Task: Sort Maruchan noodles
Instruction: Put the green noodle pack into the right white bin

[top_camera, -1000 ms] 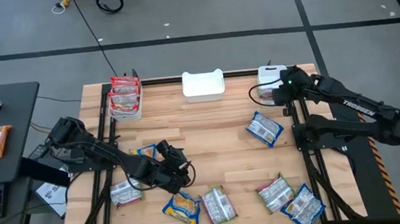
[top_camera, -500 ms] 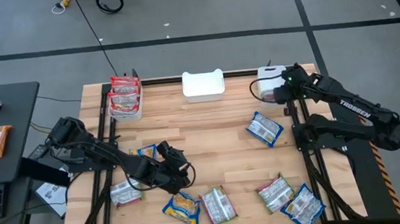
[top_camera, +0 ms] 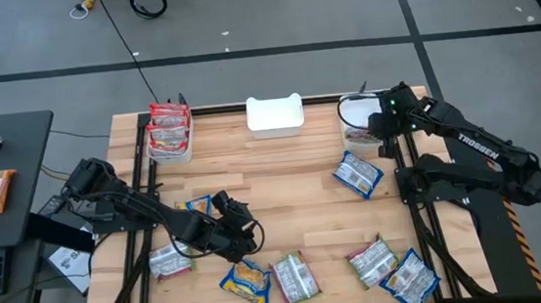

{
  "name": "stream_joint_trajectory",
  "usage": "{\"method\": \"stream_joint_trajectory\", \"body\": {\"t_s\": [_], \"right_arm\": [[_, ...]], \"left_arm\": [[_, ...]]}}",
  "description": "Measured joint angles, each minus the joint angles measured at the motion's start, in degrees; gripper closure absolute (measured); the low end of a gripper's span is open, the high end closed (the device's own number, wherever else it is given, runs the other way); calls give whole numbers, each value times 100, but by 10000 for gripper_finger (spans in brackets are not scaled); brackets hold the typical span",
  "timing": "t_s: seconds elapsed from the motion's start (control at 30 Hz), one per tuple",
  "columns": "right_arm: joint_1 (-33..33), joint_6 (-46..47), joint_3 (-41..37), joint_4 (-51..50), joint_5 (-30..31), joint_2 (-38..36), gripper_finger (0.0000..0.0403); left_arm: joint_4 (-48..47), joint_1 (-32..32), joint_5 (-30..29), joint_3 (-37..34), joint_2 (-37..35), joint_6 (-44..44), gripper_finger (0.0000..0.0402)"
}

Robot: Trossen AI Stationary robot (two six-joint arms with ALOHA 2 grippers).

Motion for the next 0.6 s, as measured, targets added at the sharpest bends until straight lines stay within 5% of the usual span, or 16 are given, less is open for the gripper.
{"method": "stream_joint_trajectory", "body": {"t_s": [0.6], "right_arm": [[-134, 1575, 11, -105, 306, 1164, 399]], "left_arm": [[-33, -102, 44, 0, 0, 142, 127]]}}
